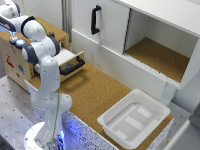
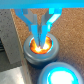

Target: Turn on the red light lamp

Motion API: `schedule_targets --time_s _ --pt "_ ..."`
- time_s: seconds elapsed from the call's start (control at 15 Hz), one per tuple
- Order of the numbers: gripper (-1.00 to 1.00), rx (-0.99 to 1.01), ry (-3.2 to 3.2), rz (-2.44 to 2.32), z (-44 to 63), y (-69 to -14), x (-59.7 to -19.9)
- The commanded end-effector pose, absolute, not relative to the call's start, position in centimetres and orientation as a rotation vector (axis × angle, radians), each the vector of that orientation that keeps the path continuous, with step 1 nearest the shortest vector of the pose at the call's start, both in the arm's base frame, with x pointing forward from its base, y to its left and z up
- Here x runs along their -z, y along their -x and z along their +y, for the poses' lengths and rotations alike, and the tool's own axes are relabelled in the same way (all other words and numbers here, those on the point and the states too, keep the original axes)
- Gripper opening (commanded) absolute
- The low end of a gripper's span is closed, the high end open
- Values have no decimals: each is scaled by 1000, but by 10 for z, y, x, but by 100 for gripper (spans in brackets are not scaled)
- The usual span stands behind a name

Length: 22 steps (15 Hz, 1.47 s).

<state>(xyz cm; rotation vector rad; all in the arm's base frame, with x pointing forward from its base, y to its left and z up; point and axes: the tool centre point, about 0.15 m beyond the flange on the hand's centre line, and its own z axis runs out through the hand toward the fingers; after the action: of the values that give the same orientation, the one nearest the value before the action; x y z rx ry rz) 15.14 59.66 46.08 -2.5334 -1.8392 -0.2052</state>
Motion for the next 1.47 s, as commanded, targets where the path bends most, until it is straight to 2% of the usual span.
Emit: schedule_targets --time_s 0.0,0.27,0.87,0.93,1.4 --pt "-100 -3 2698 -1889 632 -161 -475" --pt "-100 73 2710 -1888 630 -159 -507" --pt "-100 111 2697 -1870 629 -159 -532" --pt "100 86 2704 -1860 629 -160 -530" --pt "100 87 2697 -1842 627 -157 -530"
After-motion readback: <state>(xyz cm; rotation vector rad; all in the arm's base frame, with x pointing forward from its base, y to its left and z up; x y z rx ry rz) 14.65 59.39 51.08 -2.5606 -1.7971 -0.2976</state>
